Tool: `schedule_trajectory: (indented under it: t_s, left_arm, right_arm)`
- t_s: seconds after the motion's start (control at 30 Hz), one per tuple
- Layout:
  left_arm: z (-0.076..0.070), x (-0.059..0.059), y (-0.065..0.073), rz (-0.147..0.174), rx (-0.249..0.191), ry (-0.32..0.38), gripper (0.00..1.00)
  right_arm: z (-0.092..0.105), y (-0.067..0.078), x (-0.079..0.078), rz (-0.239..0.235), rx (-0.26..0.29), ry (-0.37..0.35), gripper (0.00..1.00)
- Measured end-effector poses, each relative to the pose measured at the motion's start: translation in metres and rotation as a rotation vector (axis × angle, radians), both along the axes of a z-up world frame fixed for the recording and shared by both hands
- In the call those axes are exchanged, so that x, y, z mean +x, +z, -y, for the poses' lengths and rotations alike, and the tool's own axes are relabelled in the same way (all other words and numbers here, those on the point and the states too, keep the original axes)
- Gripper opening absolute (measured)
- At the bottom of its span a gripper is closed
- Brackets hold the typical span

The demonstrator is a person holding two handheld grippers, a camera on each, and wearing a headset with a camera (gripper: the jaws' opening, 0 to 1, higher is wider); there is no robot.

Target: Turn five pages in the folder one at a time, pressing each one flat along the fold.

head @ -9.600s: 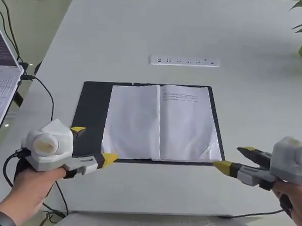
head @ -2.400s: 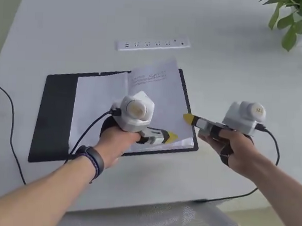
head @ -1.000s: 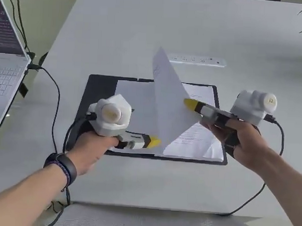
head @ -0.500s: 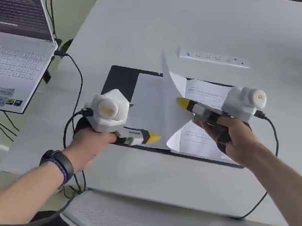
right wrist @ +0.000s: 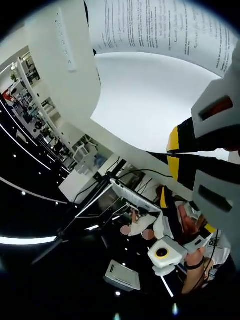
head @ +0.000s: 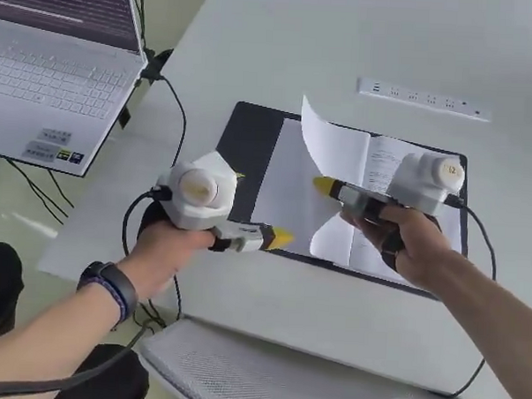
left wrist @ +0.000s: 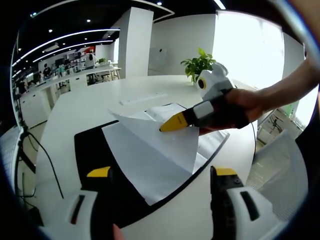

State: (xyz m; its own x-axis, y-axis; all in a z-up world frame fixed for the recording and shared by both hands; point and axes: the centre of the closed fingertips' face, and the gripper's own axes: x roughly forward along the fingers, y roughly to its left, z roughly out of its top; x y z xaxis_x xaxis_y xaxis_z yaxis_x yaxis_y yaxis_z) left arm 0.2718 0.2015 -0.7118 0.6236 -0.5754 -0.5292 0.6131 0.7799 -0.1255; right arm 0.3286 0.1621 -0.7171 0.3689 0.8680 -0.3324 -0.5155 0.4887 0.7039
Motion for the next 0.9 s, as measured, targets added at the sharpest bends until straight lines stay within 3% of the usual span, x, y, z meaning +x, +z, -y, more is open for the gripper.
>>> schedule_trajectory:
  t_s: [0.43, 0.6, 0.8, 0.9]
  left_arm:
    - [-0.011, -0.003, 0.002, -0.013, -0.003, 0.026, 0.79]
    - [-0.016, -0.002, -0.006, -0.026, 0.002, 0.026, 0.78]
    - [-0.023, 0.002, -0.015, -0.035, 0.0, 0.04, 0.78]
    - [-0.024, 0.002, -0.018, -0.037, -0.003, 0.046, 0.78]
  right_arm:
    - [-0.027, -0.035, -0.002, -0.094, -0.027, 0.029, 0.0]
    - [-0.034, -0.049, -0.004, -0.132, -0.038, 0.037, 0.0]
    - [-0.039, -0.054, -0.007, -0.156, -0.043, 0.046, 0.0]
    - [-0.038, -0.061, -0.001, -0.163, -0.046, 0.046, 0.0]
